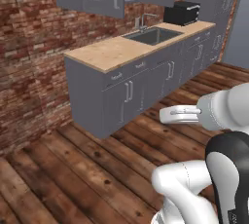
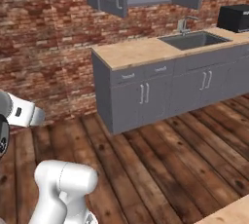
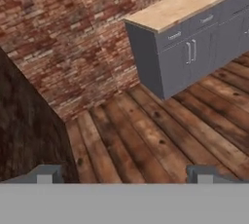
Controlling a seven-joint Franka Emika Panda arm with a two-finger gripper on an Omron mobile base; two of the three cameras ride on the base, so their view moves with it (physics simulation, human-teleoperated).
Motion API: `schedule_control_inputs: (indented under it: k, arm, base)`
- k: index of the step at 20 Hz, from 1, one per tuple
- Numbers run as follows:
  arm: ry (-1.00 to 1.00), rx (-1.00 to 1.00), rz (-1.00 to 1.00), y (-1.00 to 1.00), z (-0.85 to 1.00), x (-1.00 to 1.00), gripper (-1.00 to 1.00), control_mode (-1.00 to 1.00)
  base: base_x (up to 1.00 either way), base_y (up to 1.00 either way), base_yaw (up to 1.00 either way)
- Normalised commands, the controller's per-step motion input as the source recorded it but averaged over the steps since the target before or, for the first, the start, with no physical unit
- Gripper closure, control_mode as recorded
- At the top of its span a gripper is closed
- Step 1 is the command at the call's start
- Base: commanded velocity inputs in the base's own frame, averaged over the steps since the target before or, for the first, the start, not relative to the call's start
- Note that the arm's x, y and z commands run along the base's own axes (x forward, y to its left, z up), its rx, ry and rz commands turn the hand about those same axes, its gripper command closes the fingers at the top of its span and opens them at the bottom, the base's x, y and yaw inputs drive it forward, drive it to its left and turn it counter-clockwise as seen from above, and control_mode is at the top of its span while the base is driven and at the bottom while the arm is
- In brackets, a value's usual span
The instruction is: There is a bowl on the dining counter. Grab a lemon wedge from the fridge and place it in the bowl. Then get the liquor bottle and glass cup from the cabinet and place them next to the bowl.
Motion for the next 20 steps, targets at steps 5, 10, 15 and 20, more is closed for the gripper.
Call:
schedule_control_inputs:
  k: [5, 10, 15, 20]
  arm:
    - [0.0, 0.0, 0.0, 0.0, 0.0, 0.0, -1.0, 1.0]
    - [0.0, 0.0, 0.0, 0.0, 0.0, 0.0, -1.0, 1.0]
    - [0.0, 0.0, 0.0, 0.0, 0.0, 0.0, -1.0, 1.0]
    - [0.0, 0.0, 0.0, 0.0, 0.0, 0.0, -1.0, 1.0]
  base:
    - [0.91, -0.13, -0.32]
    - [0.93, -0.13, -0.32]
    - [0.96, -0.17, -0.3]
    - [1.0, -0.22, -0.23]
